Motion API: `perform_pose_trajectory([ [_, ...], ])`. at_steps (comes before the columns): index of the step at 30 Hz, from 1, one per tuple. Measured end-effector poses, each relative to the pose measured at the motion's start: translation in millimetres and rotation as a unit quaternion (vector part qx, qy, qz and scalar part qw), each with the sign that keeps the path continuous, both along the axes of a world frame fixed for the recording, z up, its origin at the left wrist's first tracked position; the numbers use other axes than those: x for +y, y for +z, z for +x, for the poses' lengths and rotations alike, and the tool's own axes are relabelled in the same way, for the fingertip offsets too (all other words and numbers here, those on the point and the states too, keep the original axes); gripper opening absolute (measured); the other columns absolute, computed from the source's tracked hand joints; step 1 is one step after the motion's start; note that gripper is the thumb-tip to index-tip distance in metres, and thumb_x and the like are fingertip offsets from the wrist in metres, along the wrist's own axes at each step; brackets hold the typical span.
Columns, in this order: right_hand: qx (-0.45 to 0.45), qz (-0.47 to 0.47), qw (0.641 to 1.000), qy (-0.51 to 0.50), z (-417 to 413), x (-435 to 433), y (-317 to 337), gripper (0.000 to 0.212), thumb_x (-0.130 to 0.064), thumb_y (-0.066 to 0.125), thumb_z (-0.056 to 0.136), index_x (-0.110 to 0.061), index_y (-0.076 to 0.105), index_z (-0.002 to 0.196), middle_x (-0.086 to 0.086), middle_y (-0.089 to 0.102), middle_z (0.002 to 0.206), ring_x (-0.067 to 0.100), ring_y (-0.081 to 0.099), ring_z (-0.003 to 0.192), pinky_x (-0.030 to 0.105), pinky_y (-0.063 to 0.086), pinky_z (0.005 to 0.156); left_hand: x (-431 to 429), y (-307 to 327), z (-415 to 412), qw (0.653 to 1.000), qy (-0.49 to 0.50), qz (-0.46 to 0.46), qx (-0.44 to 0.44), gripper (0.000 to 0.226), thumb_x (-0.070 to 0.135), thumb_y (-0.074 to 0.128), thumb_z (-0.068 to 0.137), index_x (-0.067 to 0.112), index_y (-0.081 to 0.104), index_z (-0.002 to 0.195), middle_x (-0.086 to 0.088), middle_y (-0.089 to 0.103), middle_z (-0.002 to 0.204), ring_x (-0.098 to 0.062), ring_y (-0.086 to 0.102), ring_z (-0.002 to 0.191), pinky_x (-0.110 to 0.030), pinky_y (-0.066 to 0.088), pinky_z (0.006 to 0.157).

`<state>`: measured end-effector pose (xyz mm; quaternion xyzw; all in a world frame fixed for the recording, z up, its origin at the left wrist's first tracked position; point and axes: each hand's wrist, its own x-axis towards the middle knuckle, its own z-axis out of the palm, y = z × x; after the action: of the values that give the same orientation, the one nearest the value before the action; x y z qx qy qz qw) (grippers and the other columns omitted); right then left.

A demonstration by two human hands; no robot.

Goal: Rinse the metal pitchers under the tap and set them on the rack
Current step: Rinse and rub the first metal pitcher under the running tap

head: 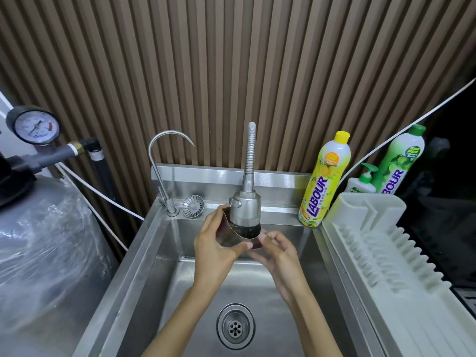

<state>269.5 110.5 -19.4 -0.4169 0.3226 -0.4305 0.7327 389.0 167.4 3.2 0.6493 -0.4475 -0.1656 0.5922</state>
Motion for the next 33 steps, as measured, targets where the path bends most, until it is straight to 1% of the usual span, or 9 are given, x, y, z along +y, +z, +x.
perform_pose_trajectory([
  [5, 0.125, -0.016, 0.992, -0.016, -4.0, 4.5, 1.2, 0.019, -0.013, 0.061, 0.087, -0.003, 0.051, 0.074, 0.014, 0.067, 0.071, 0.021, 0.067, 0.069, 0.034, 0.060, 0.060, 10.7, -3.1, 4.5, 0.993, 0.017, 0.088, -0.075, 0.055, 0.031, 0.084, 0.063, 0.017, 0.060, 0.111, 0.014, 0.056, 0.095, 0.000, 0.053, 0.087, 0.006, 0.032, 0.072],
  [8, 0.165, -0.034, 0.984, -0.060, -13.0, 2.7, 0.7, 0.020, -0.011, 0.063, 0.086, -0.003, 0.052, 0.071, 0.010, 0.069, 0.068, 0.019, 0.067, 0.067, 0.031, 0.059, 0.056, 6.2, -3.3, 3.4, 0.988, -0.028, 0.138, -0.070, 0.033, 0.038, 0.058, 0.087, 0.013, 0.061, 0.108, -0.002, 0.066, 0.102, -0.019, 0.060, 0.101, -0.011, 0.034, 0.069],
  [12, 0.239, -0.035, 0.964, -0.110, -22.2, -4.6, -4.9, 0.025, -0.014, 0.067, 0.084, -0.005, 0.052, 0.067, 0.016, 0.068, 0.072, 0.020, 0.069, 0.069, 0.031, 0.058, 0.050, -17.1, -15.5, -3.3, 0.977, -0.031, 0.203, -0.062, 0.037, 0.029, 0.033, 0.100, 0.006, 0.060, 0.113, -0.021, 0.064, 0.114, -0.035, 0.055, 0.112, -0.030, 0.031, 0.080],
  [15, 0.232, 0.039, 0.966, -0.106, -26.5, -12.1, -18.6, 0.021, -0.016, 0.065, 0.086, -0.002, 0.058, 0.073, 0.014, 0.069, 0.075, 0.020, 0.070, 0.063, 0.033, 0.057, 0.045, -31.0, -30.4, -11.1, 0.966, -0.050, 0.243, -0.072, 0.037, 0.029, 0.036, 0.100, 0.006, 0.056, 0.121, -0.021, 0.062, 0.120, -0.035, 0.053, 0.116, -0.030, 0.033, 0.085],
  [19, 0.075, 0.260, 0.962, -0.040, -29.5, -15.1, -46.7, 0.015, -0.008, 0.057, 0.088, 0.001, 0.056, 0.076, 0.016, 0.070, 0.061, 0.025, 0.069, 0.051, 0.037, 0.057, 0.045, -41.9, -44.2, -14.0, 0.927, -0.154, 0.314, -0.139, 0.052, 0.026, 0.051, 0.093, 0.014, 0.036, 0.142, -0.011, 0.042, 0.145, -0.027, 0.038, 0.134, -0.025, 0.026, 0.104],
  [22, 0.029, 0.324, 0.945, -0.038, -29.9, -13.8, -63.6, 0.018, -0.006, 0.050, 0.092, -0.002, 0.053, 0.075, 0.019, 0.068, 0.056, 0.026, 0.068, 0.047, 0.034, 0.055, 0.041, -45.9, -49.8, -5.7, 0.909, -0.159, 0.352, -0.159, 0.056, 0.034, 0.061, 0.086, 0.022, 0.044, 0.137, -0.007, 0.049, 0.141, -0.024, 0.044, 0.129, -0.027, 0.033, 0.104],
  [26, 0.001, 0.367, 0.929, -0.054, -30.0, -14.7, -76.3, 0.016, -0.006, 0.051, 0.093, -0.001, 0.055, 0.079, 0.019, 0.065, 0.069, 0.028, 0.068, 0.047, 0.032, 0.052, 0.037, -46.1, -54.7, -3.0, 0.905, -0.168, 0.375, -0.110, 0.060, 0.044, 0.064, 0.083, 0.023, 0.046, 0.136, -0.006, 0.052, 0.138, -0.023, 0.046, 0.128, -0.026, 0.035, 0.102],
  [29, 0.005, 0.369, 0.927, -0.066, -28.3, -18.6, -83.2, 0.018, -0.009, 0.054, 0.092, -0.002, 0.055, 0.076, 0.016, 0.065, 0.059, 0.027, 0.068, 0.049, 0.030, 0.053, 0.038, -48.9, -58.5, -10.9, 0.922, -0.127, 0.357, -0.076, 0.062, 0.050, 0.065, 0.079, 0.020, 0.048, 0.130, -0.005, 0.056, 0.131, -0.025, 0.048, 0.124, -0.030, 0.038, 0.099],
  [33, 0.194, 0.216, 0.956, -0.050, -22.7, -15.6, -83.5, 0.019, -0.019, 0.051, 0.095, -0.002, 0.049, 0.104, 0.018, 0.062, 0.094, 0.029, 0.069, 0.071, 0.038, 0.059, 0.056, -53.3, -52.6, -14.1, 0.920, -0.097, 0.379, -0.031, 0.059, 0.052, 0.064, 0.078, 0.017, 0.053, 0.123, -0.007, 0.055, 0.129, -0.024, 0.050, 0.121, -0.028, 0.038, 0.095],
])
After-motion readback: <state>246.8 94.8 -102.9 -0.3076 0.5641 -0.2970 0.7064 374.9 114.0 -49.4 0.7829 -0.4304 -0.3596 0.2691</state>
